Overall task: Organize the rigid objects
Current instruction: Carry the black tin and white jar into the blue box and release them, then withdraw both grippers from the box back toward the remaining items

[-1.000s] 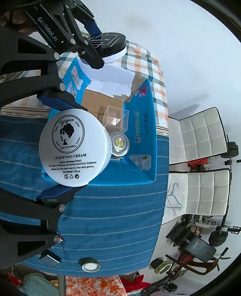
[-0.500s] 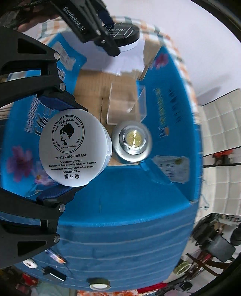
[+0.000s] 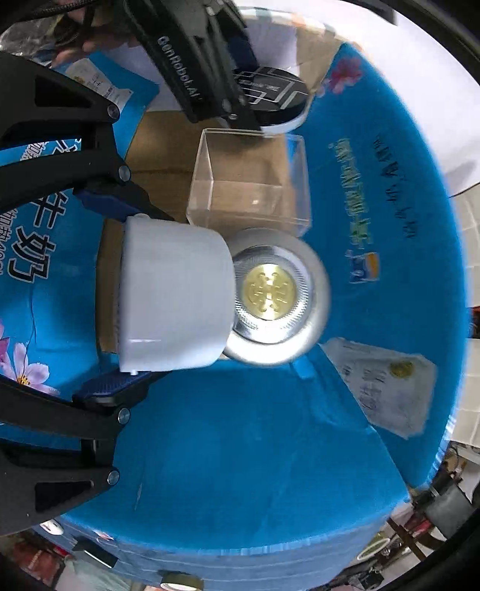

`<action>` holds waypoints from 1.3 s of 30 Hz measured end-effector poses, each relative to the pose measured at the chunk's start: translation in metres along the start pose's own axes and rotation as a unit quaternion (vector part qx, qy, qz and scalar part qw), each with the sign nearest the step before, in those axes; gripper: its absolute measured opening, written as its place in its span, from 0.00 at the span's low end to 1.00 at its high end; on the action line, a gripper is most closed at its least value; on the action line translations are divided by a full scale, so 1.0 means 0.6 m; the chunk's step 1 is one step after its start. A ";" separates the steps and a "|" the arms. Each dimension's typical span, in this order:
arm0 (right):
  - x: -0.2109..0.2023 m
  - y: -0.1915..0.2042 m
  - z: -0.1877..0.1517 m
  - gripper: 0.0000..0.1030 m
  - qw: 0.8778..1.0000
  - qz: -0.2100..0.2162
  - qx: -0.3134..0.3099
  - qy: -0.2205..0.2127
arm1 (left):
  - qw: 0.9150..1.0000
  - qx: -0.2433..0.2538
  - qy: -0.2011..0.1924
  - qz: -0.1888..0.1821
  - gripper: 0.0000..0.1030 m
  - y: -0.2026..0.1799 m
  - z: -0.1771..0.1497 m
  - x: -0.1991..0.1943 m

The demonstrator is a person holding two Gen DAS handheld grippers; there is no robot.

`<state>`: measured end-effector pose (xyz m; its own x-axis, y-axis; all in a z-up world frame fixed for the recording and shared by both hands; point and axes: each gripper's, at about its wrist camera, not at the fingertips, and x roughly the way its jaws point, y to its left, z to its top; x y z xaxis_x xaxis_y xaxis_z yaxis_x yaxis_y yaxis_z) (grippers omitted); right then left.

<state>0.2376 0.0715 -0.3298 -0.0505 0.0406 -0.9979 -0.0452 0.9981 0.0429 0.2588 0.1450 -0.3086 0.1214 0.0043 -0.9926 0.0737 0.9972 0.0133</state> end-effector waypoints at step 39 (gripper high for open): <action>-0.116 -0.018 -0.086 1.00 0.997 -0.006 -0.022 -0.073 | 0.997 -0.062 -0.036 -0.019 1.00 0.031 -0.093 -0.127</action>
<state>0.1899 0.0553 -0.2583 0.0959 0.0380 -0.9947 -0.0893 0.9956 0.0295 0.1956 0.1671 -0.2393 0.1911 -0.0337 -0.9810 -0.0426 0.9982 -0.0426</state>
